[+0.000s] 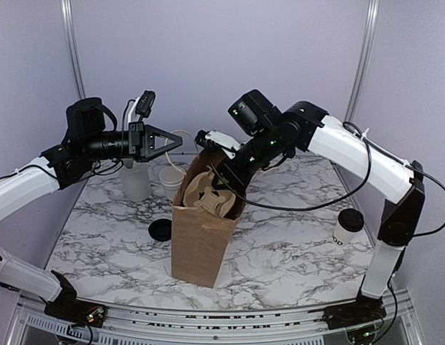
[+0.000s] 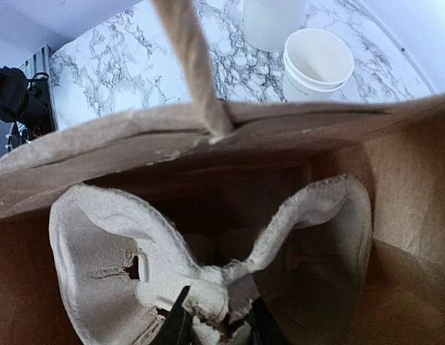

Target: Pack the takeout coffee

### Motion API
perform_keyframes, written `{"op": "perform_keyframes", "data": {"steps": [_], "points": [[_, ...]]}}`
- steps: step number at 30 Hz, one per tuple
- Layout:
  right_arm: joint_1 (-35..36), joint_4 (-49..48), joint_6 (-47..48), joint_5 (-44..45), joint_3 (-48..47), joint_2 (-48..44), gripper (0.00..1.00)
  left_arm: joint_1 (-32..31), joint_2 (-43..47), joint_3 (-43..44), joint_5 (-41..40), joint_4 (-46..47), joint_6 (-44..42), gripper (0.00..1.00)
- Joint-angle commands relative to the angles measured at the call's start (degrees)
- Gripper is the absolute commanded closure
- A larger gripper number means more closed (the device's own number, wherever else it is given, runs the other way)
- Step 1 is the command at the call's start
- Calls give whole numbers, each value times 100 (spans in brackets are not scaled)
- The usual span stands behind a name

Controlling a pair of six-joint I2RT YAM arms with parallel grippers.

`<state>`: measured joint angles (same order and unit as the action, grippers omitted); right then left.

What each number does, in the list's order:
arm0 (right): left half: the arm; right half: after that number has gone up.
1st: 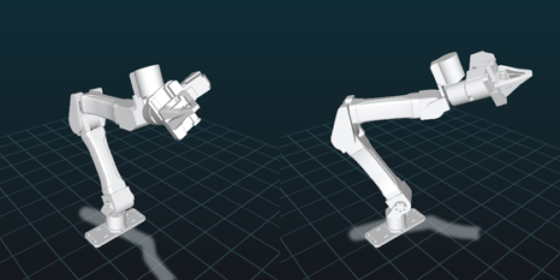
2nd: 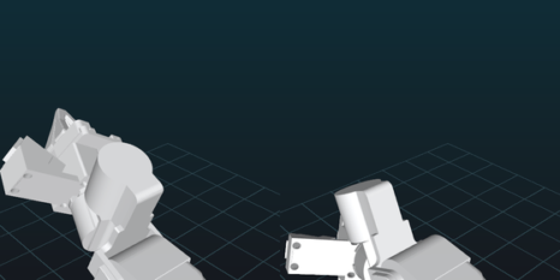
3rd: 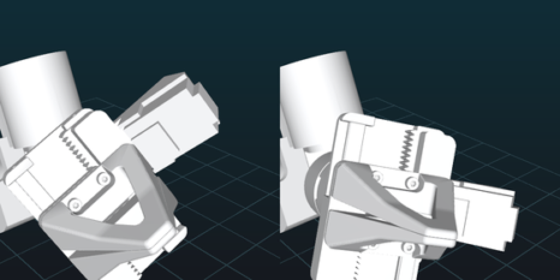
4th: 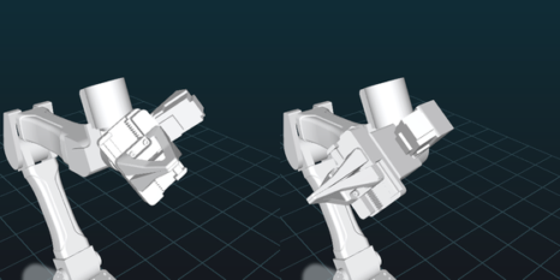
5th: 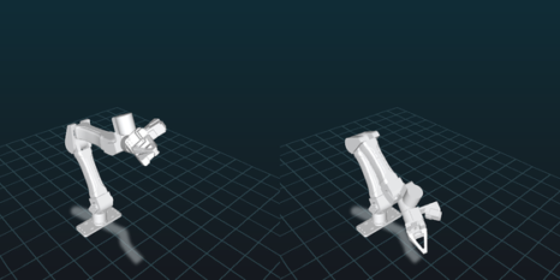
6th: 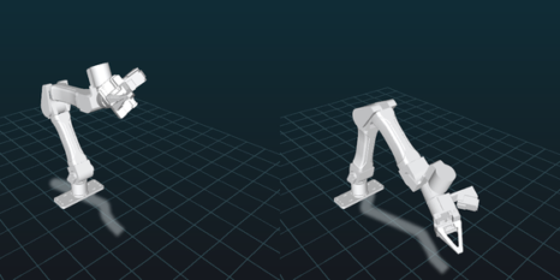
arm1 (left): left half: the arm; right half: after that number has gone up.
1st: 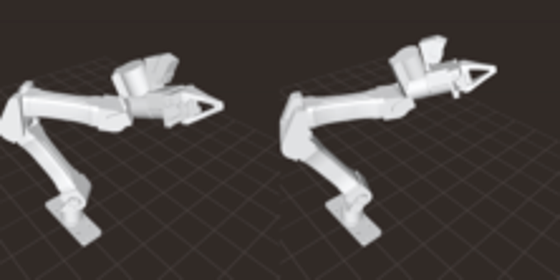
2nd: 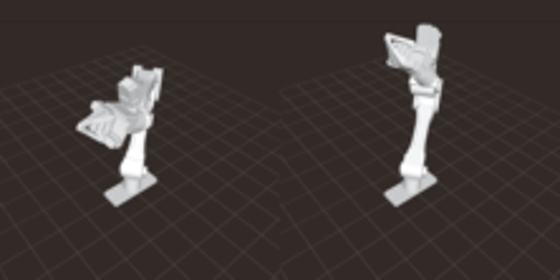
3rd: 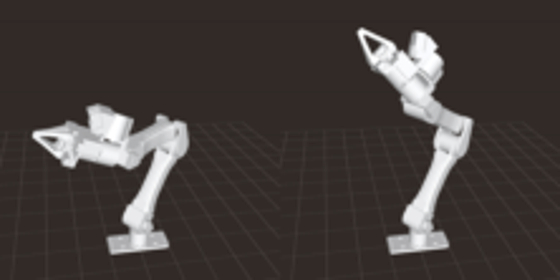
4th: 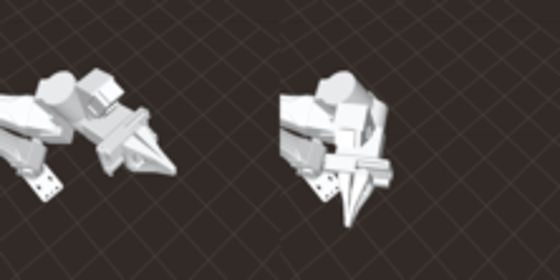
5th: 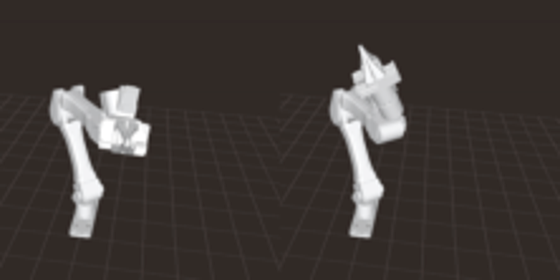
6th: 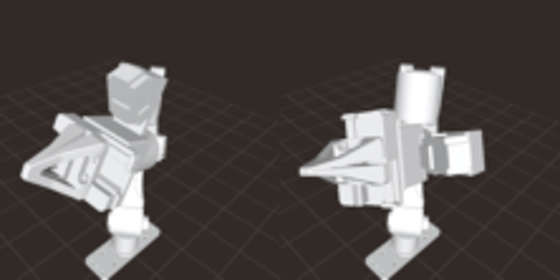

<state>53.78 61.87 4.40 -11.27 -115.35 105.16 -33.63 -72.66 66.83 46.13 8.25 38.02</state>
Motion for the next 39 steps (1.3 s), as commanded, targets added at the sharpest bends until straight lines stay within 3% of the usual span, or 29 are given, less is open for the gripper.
{"op": "perform_keyframes", "data": {"steps": [1,39], "points": [[80,62,-60,90,-313,-4,81,27,184,-47,9,-49,-140,99],[111,-52,-27,254,-148,5,81,23,203,-175,-35,61,-86,99]]}}
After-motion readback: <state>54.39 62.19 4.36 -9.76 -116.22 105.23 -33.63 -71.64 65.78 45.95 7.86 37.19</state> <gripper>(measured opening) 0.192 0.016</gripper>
